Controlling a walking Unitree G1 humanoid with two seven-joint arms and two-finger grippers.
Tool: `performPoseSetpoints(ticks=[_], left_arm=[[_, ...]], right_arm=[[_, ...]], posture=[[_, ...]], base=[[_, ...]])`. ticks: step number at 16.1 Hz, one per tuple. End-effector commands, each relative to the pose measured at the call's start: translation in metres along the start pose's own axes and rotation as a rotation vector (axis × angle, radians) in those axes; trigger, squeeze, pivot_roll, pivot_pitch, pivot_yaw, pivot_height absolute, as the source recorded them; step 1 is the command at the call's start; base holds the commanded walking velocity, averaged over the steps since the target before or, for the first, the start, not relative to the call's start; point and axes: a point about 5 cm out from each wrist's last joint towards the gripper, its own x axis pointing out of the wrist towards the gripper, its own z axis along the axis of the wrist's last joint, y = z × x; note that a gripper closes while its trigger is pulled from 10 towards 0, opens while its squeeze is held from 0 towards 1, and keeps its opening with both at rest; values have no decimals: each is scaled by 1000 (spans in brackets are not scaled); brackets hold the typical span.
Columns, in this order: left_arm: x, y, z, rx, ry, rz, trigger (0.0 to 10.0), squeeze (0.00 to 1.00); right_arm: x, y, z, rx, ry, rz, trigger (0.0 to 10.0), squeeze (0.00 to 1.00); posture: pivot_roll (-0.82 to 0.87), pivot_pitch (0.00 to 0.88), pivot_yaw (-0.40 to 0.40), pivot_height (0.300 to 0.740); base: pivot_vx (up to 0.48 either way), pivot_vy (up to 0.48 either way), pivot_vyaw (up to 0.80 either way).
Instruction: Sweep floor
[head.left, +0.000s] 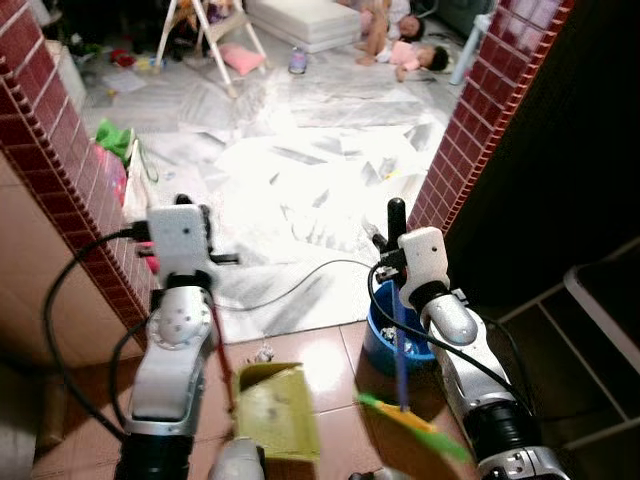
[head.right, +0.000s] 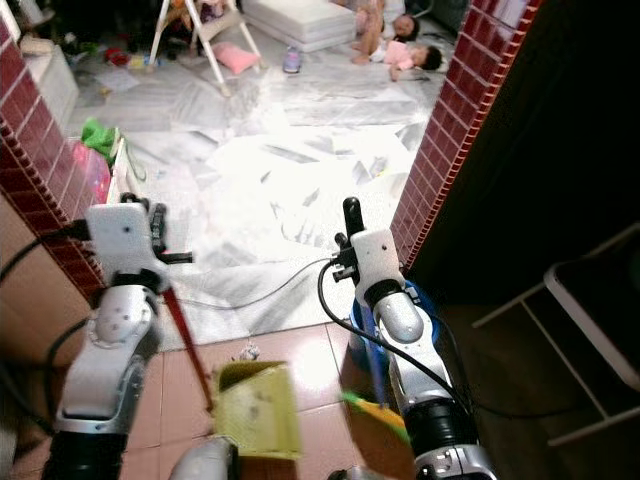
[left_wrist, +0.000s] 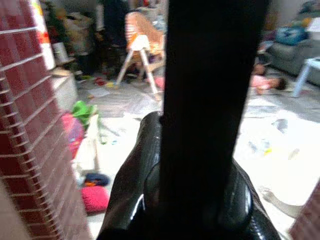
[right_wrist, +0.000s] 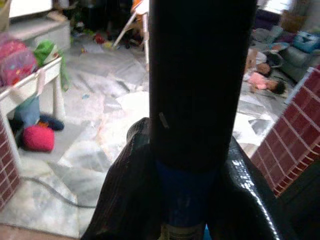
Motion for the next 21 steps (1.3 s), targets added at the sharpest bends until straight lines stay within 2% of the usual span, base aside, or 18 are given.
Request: performPoseSetpoints(ticks=[1,6,11,14,15,18,21], left_arm=[[1,-6,18,-12,-77,-31,10000,0],[0,-20,19,-15,-77,-73,10000,0],[0,-21,19,-5,-68,-79,10000,0],[-2,-24,20,-1,-87,-94,10000,0],[-3,-23,25,6,-128,-87,10000,0],[-3,-21,21,-1,-121,-73,10000,0],[-1,-21,21,8,-113,-62,10000,0]], right_arm=[[4,-3,14,-7,-73,-13,10000,0],[7,-1,17,7,-86,-18,10000,0],[6,-2,18,12,-93,-26,10000,0],[8,-2,19,14,-104,-41,10000,0],[8,-4,20,14,-121,-80,10000,0],[11,-7,24,3,-139,-102,10000,0],[12,-5,25,-1,-140,-92,10000,0]], posture=[[43,23,-24,740],[37,30,-20,740],[38,31,-13,740],[39,29,-20,740],[36,24,-29,740],[32,25,-28,740],[34,26,-28,740]], base=[[0,480,0],[0,480,0],[0,480,0],[0,0,0],[0,0,0],[0,0,0],[-171,-172,800]])
